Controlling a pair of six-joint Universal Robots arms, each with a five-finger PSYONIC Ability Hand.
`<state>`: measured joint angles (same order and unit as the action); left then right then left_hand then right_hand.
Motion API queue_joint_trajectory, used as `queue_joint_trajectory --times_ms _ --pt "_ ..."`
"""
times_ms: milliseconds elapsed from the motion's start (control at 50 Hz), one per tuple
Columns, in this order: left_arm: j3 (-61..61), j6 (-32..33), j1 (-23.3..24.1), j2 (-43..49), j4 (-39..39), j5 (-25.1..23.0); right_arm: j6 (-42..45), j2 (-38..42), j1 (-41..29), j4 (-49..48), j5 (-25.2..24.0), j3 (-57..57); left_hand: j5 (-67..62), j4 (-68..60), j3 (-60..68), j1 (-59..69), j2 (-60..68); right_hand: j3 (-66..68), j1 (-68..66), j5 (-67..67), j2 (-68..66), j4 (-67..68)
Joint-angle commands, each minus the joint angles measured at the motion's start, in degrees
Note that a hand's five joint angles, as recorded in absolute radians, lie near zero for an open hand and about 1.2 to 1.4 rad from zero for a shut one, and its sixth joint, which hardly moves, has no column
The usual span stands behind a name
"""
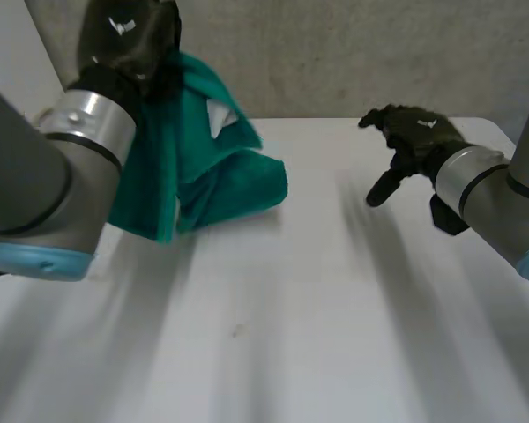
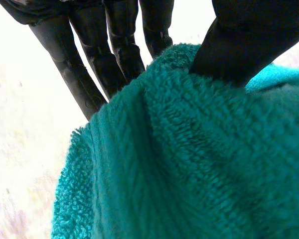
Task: Fold the towel.
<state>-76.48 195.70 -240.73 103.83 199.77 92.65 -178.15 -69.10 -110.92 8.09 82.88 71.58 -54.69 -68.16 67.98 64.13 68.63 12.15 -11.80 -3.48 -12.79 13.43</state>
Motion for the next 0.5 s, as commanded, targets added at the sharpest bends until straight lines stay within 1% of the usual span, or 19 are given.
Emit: queue_joint_trajectory --times_ms 20,100,140,260,280,400,460,480,500 --pt "-0.77 -0.49 1.67 -8.19 -4.99 -0.02 -18.08 4.31 -0.34 6.66 -14.55 -0.66 -15.31 -11.84 12.02 15.87 11.37 -2.15 1.8 3.48 2.79 -3.43" --pt "-0.86 -1.89 1.85 -9.7 -7.19 0.07 -23.46 4.76 -1.83 6.67 -19.59 1.01 -15.31 -11.84 12.02 15.87 11.37 -2.15 1.8 3.48 2.79 -3.43" --pt "-1.12 -3.21 1.85 -10.48 -8.59 0.16 -24.96 5.11 -2.8 6.32 -20.48 1.63 -15.31 -11.84 12.02 15.87 11.37 -2.15 1.8 3.48 2.79 -3.43" --pt "-1.83 -5.77 1.93 -11.72 -11.06 0.16 -26.81 7.39 -4.39 4.74 -21.27 1.98 -15.31 -11.84 12.02 15.87 11.37 -2.15 1.8 3.48 2.79 -3.43" --pt "-2.35 -7.33 1.93 -12.68 -12.28 0.16 -27.08 8.62 -5.26 4.3 -21.45 1.72 -15.31 -11.84 12.02 15.87 11.37 -2.15 1.8 3.48 2.79 -3.43" --pt "-3.58 -8.05 2.28 -13.83 -12.47 0.34 -31.02 13.01 -12.46 3.86 -22.15 -0.39 -15.31 -11.84 12.02 15.87 11.37 -2.15 1.8 3.48 2.79 -3.43" --pt "-4.02 -7.96 2.37 -13.92 -12.47 0.34 -32.26 14.95 -13.61 3.86 -21.98 -0.74 -15.31 -11.84 12.02 15.87 11.37 -2.15 1.8 3.48 2.79 -3.43" --pt "-4.11 -7.96 2.37 -13.92 -12.47 0.34 -32.53 15.57 -13.7 3.95 -21.45 -0.92 -15.31 -11.84 12.02 15.87 11.37 8.88 -9.23 -7.55 -8.24 7.6" --pt "-4.2 -7.96 2.37 -13.92 -12.38 0.34 -32.53 15.48 -13.88 3.77 -21.27 -1.0 -15.31 -11.84 12.02 15.87 11.37 23.19 -23.54 -21.86 -22.55 21.91"
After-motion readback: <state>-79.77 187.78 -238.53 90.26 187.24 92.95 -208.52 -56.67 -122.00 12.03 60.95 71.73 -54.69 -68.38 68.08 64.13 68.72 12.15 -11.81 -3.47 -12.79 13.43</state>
